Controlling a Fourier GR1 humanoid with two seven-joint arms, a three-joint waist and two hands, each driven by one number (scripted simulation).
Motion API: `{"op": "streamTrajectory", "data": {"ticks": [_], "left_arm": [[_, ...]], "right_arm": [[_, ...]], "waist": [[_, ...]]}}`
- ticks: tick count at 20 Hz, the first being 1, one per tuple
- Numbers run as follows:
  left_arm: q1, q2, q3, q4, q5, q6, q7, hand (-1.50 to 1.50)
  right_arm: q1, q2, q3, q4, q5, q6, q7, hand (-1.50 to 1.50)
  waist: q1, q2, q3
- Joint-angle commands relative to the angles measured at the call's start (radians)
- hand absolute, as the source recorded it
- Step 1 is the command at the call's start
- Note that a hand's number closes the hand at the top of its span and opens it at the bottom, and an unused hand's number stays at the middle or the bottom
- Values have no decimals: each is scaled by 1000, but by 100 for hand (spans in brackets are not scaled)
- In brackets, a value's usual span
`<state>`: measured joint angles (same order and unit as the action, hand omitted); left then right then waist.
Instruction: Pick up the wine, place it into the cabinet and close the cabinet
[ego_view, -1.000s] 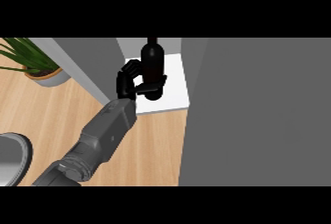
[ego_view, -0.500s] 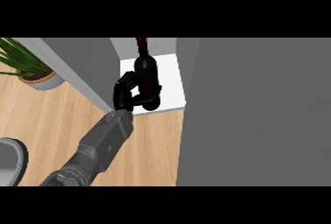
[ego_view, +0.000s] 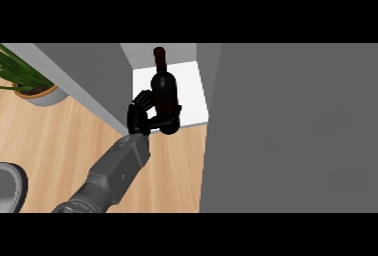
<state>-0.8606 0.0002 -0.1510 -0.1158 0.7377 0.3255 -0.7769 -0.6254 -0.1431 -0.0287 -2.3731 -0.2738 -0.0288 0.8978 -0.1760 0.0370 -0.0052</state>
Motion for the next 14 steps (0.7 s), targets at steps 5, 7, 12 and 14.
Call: {"op": "streamTrajectory", "data": {"ticks": [5,7,12,14], "left_arm": [[-18,0,-35,-32,35,46,15,150],[-32,0,-41,-36,45,50,32,150],[-85,0,-54,-49,67,108,47,150],[-119,0,-54,-49,75,130,63,150]], "right_arm": [[40,-9,-28,-3,-57,36,-16,-150],[0,-2,-23,4,-51,26,-21,-150],[23,2,-8,-15,-60,29,-10,-150],[39,6,-26,-4,-41,18,-20,-150]], "waist": [[-17,4,1],[-21,6,0],[-35,6,0],[-13,4,2]]}}
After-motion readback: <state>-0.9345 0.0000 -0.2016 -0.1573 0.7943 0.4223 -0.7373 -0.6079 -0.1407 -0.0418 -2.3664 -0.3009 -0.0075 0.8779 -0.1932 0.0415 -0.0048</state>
